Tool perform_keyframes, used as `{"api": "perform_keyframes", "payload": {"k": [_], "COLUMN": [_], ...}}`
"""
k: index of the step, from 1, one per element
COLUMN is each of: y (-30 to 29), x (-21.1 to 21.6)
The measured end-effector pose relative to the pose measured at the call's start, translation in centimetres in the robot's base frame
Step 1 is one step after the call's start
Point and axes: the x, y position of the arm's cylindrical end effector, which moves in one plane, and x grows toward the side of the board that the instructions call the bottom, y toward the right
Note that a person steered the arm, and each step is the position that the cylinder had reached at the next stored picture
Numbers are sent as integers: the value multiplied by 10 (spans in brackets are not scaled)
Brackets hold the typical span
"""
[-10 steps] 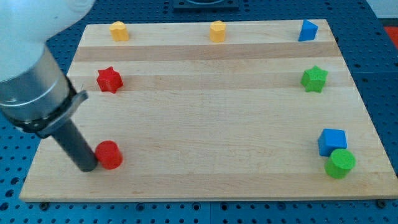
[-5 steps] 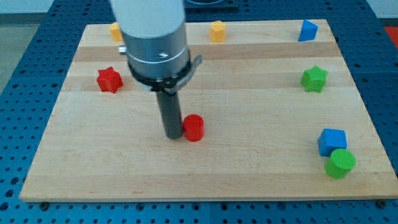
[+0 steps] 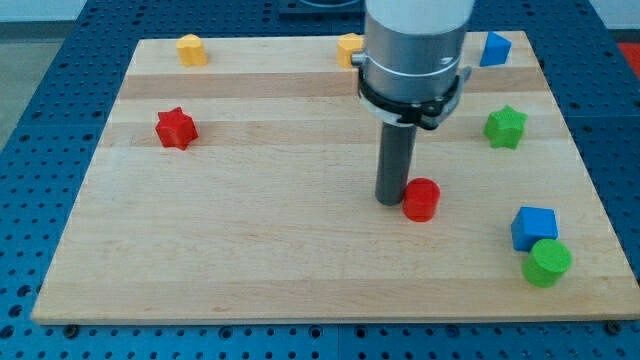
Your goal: Place the red circle above the blue cube
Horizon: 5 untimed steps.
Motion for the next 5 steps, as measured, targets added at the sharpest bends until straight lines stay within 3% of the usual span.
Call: {"api": "perform_keyframes", "payload": {"k": [5], "y": [-3], "x": [40]}}
